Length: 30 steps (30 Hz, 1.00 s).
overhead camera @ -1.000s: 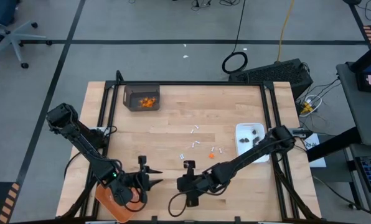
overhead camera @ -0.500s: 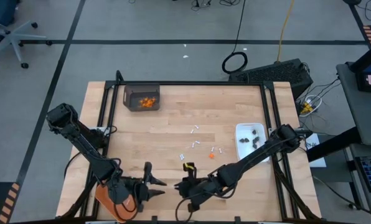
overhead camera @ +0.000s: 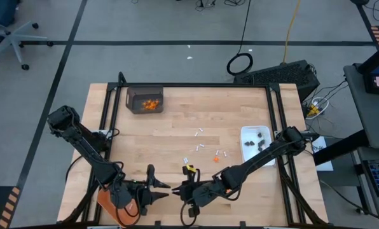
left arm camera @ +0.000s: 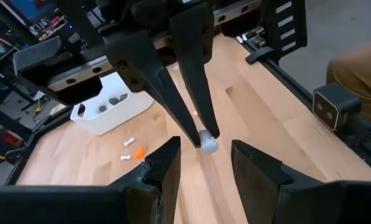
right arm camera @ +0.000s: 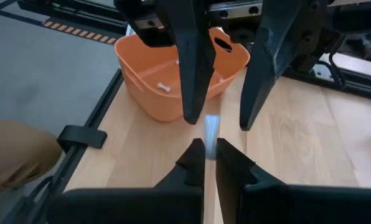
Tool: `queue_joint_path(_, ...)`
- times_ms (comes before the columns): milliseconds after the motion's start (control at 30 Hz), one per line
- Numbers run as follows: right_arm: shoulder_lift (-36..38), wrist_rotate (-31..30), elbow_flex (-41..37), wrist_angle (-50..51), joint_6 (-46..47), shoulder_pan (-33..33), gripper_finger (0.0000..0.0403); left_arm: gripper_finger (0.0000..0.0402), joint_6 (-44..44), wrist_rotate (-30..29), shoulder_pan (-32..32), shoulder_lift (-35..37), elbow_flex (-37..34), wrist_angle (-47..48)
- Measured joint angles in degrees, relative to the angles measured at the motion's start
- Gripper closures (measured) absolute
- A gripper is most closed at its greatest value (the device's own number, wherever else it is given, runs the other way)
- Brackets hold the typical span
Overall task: Sort Halloween decoration
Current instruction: Put the white bone toy into the orange bin
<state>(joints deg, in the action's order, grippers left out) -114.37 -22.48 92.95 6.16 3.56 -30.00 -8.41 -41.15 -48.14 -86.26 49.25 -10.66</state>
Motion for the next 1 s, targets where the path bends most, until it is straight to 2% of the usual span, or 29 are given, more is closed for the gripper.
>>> queue_joint_path(267,0.00,-0.02,0.02,-1.67,-1.28,0.04,0.0403,0.0261,0.02,-3.82,0.00,0.00,0.00,0.49)
queue_joint_path(1000,0.00,0.07,0.02,-1.58,-1.26,0.79,0.0403,0.0262,-2.88,-4.98,-2.21,0.00,0.00,-0.88)
